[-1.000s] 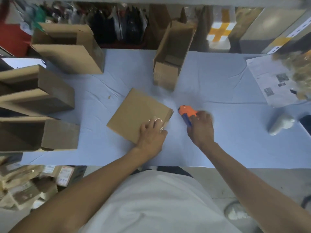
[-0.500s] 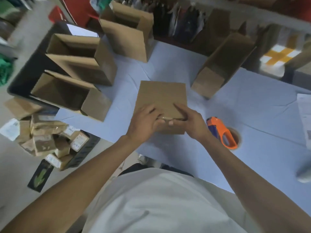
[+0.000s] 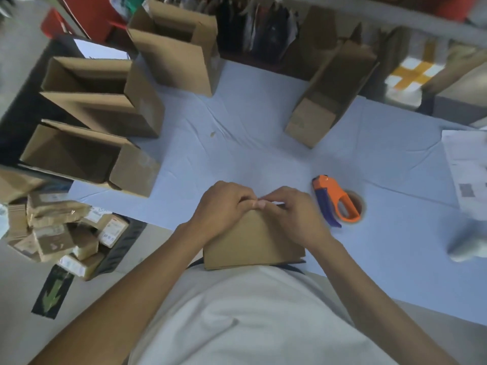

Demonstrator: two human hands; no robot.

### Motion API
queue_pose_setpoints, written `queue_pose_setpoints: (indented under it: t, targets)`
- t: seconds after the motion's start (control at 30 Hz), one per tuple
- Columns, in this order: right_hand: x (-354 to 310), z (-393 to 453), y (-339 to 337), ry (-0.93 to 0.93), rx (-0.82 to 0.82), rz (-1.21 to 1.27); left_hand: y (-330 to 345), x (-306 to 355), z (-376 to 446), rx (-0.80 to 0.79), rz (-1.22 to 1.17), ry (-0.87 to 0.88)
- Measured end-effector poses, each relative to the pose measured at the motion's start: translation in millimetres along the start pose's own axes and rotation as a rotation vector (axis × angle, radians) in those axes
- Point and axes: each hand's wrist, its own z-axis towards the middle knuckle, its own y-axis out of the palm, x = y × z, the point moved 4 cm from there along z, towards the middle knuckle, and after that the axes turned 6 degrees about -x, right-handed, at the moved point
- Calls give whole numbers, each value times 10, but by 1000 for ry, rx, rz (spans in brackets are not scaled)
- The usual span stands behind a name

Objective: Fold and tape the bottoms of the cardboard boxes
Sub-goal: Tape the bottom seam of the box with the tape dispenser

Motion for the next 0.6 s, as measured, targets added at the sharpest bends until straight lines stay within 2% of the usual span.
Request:
queue_pose_setpoints:
  t: [0.1,0.27,0.37,0.43,0.5,0.6]
  targets:
    - [93,-12,89,-16,41,95,-16,-168,-112,-1,5,-57]
    - [158,48,54,38,-41,156,16,-165,-146,74,-65,-120]
    - [156,87,14,71,-69,172,-27,-186,-95,-9,-171,-133]
    - [139,102,6,93,-94,191,-51,-189,-84,-10,-206,-146]
    - [141,122,-16,105,-63,186,-71,-167,-41,4,-171,-151]
    - [193,120,-60,117,-32,214,-81,-122,49,-94,-120,-138]
